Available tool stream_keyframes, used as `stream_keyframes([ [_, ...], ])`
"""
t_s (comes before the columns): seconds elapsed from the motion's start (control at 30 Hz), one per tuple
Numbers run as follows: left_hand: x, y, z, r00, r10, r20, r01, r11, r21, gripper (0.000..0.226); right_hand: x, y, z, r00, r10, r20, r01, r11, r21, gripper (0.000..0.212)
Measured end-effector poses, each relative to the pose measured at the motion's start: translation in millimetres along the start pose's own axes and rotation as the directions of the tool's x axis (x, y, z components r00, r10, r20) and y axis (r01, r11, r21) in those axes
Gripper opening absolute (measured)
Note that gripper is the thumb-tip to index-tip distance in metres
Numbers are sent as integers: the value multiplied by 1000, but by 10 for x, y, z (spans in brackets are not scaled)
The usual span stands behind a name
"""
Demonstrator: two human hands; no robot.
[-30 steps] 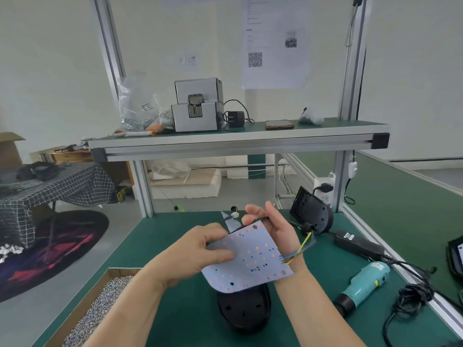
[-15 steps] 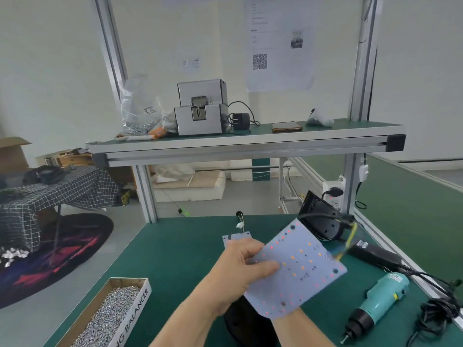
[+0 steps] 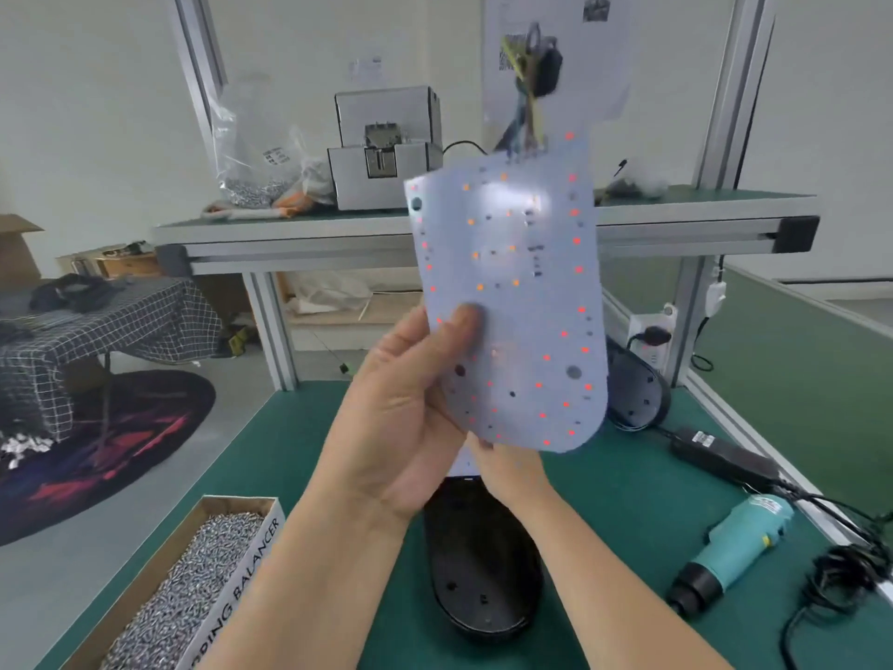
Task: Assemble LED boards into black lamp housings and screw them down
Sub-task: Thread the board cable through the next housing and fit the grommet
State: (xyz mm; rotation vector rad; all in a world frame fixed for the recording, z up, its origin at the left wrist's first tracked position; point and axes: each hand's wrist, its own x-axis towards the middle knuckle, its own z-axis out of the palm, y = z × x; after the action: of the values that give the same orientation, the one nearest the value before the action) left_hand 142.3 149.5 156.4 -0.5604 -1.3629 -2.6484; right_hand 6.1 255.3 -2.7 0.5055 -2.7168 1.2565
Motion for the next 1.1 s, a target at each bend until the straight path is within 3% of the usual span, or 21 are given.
stream_keyframes([
  [0.07,100,94,-87,995,27,-95,-36,995,-93,31,-1,18,-40,999,-4,-46,0,997,-82,18],
  [0.17,188,275,-326,958,15,-285,-89,965,-248,28,-15,77,-191,997,-69,45,78,971,-226,17],
  [0.23,169,176,-594,908,-66,-414,-78,944,-321,19,-33,62,-274,994,-55,96,64,994,-86,30],
  [0.3,119,9,-803,844,-193,-501,-6,930,-368,19,-97,-16,-272,987,-1,159,-26,985,172,21],
  [0.37,31,-210,-971,785,-299,-542,64,910,-409,23,-143,-29,-198,980,36,195,-97,944,314,13],
  [0.5,-204,-610,-1234,742,-406,-533,222,900,-376,27,-202,55,-34,978,125,166,-189,864,466,14],
  [0.7,-623,-970,-1424,722,-509,-469,438,861,-260,44,-226,130,115,978,142,155,-203,825,528,15],
  [0.87,-693,-1126,-1328,713,-586,-384,599,794,-100,44,-223,184,51,982,-19,187,-24,975,223,17],
  [1.0,-724,-1205,-1306,766,-531,-362,559,828,-30,46,-188,147,-60,958,-81,274,65,996,68,18],
  [1.1,-714,-1149,-1369,806,-505,-309,532,847,4,45,-188,7,-187,965,-152,214,140,988,70,21],
])
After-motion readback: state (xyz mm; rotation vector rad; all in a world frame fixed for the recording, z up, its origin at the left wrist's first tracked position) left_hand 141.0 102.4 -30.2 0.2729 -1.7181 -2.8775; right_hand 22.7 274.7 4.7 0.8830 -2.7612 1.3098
